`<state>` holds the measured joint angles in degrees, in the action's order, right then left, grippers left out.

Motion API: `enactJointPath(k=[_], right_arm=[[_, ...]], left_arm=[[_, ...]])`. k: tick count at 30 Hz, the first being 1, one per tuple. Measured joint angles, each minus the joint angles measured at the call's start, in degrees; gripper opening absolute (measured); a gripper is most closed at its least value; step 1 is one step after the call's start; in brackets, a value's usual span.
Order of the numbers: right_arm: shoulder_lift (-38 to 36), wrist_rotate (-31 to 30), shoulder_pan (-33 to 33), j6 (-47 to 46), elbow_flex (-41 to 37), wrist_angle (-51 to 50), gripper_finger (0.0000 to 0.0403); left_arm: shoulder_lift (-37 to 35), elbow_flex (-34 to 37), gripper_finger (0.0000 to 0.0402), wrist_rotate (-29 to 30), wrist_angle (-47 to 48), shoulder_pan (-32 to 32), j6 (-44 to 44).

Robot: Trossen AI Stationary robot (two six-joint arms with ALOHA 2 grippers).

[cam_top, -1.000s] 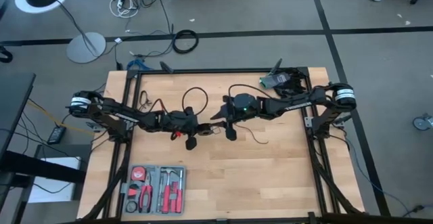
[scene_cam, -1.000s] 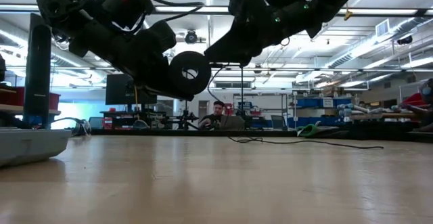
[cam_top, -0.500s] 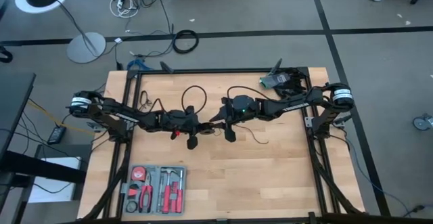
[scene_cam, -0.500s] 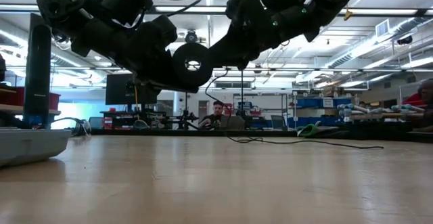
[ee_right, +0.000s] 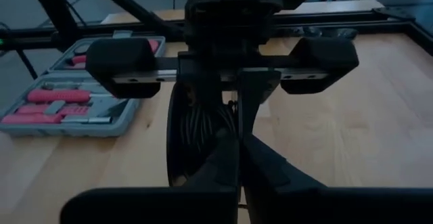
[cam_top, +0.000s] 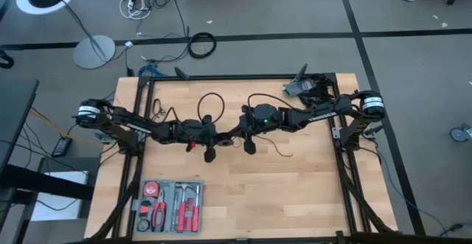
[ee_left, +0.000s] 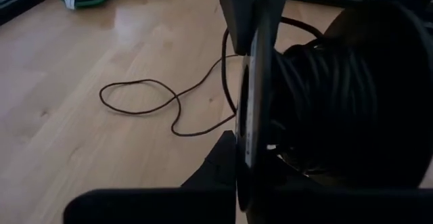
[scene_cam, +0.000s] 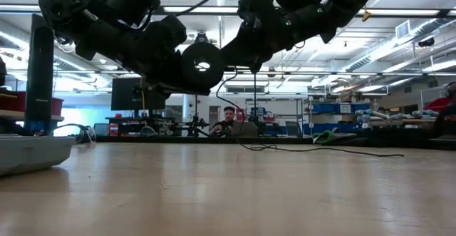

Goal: Coil cords
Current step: Coil the black wire on the spool

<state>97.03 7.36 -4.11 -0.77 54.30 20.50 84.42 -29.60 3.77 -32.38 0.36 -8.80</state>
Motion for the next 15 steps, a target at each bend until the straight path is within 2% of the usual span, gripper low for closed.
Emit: enactJointPath(k=[5,10,15], right_arm=[[-0.15,-0.55,0.02,-1.43,-1.74,3.13,0.0003],[-0.46,-0.22,0.02,-3.23,-5.19,10.42,0.0002],[-3.25,-0.26,-0.09,-4.31,-8.03,12.56,0.0001]], left_arm=[[0.03,0.06,0.0009,0.09,-1.59,0.02,0.96],[0.05,0.59,0.0010,0.02,-4.18,0.02,1.51],[0.05,5.82,0.0010,-0.57,-19.74,0.02,1.03]])
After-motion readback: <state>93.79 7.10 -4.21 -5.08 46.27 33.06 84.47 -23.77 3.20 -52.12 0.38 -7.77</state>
